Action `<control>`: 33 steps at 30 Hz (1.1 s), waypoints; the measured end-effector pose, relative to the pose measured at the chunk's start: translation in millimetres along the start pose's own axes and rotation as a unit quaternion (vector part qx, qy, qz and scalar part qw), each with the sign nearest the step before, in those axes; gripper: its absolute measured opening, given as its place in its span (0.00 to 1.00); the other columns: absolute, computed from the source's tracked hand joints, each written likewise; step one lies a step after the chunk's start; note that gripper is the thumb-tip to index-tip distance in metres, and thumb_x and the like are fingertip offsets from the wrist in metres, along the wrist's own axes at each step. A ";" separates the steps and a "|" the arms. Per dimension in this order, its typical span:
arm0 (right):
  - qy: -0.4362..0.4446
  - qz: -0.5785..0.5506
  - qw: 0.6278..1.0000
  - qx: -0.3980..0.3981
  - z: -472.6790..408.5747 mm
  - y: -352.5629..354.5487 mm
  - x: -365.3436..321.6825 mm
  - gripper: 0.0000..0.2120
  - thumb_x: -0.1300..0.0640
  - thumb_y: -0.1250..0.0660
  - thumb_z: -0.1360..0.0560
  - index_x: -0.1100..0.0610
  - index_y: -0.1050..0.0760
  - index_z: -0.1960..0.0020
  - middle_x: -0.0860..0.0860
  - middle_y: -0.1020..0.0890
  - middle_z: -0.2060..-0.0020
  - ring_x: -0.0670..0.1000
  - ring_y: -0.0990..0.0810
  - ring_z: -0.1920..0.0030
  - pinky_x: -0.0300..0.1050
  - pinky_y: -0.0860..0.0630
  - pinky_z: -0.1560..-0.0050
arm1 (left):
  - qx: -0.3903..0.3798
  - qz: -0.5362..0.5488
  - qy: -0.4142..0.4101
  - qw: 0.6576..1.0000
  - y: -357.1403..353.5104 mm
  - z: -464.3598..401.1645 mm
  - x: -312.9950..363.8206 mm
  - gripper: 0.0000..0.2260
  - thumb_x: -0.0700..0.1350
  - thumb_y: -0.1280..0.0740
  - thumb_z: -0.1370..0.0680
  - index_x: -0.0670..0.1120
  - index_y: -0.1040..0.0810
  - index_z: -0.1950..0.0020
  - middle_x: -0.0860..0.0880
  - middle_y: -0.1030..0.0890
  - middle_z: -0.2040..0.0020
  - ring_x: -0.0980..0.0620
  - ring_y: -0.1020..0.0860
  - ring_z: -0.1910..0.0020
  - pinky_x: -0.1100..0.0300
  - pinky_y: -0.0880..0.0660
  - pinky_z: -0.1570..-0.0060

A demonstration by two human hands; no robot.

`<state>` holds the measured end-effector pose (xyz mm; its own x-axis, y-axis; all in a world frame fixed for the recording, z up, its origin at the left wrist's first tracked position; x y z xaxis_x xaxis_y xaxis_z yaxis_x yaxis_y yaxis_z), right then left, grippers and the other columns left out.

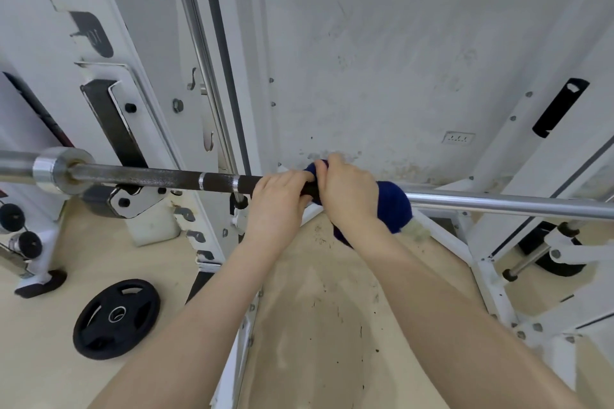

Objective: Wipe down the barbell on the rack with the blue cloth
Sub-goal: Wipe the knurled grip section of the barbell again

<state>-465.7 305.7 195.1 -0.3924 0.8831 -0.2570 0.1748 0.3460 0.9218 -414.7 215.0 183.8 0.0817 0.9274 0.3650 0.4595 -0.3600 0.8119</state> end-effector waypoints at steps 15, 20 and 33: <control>-0.016 0.039 0.999 -0.001 -8.4 -12.8 -48.4 0.18 0.48 0.53 0.18 0.59 0.29 0.48 0.55 0.19 0.58 0.57 0.22 0.59 0.45 0.37 0.61 | -0.083 0.066 -0.001 0.994 26.0 -1.6 -27.3 0.34 0.35 0.36 0.25 0.45 0.51 0.25 0.44 0.30 0.34 0.46 0.33 0.35 0.56 0.35 0.40; 0.007 0.021 1.000 -0.014 -16.2 -21.1 -62.4 0.15 0.48 0.51 0.18 0.57 0.32 0.50 0.55 0.20 0.59 0.55 0.29 0.65 0.46 0.37 0.63 | -0.088 -0.007 0.026 0.996 56.5 -2.4 -76.8 0.30 0.41 0.37 0.23 0.47 0.48 0.25 0.46 0.30 0.34 0.47 0.31 0.38 0.51 0.31 0.41; 0.061 0.023 0.998 0.024 -23.7 -59.9 -182.8 0.17 0.48 0.52 0.18 0.59 0.30 0.49 0.56 0.18 0.57 0.58 0.20 0.57 0.50 0.33 0.56 | -0.046 -0.141 0.020 0.989 89.4 15.3 -141.6 0.08 0.34 0.32 0.31 0.36 0.23 0.52 0.39 0.22 0.55 0.37 0.26 0.54 0.48 0.29 0.60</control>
<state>-425.8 116.0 193.8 -0.4899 0.8540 -0.1754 0.2367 0.3239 0.9160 -371.7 53.0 197.7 -0.0742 0.9880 0.1355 0.3757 -0.0982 0.9215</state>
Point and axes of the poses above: each hand's wrist, its own z-axis away from the middle knuckle, its own y-axis out of the back of the hand, x = y × z, the point moved 7 cm from there along -z, towards the middle knuckle
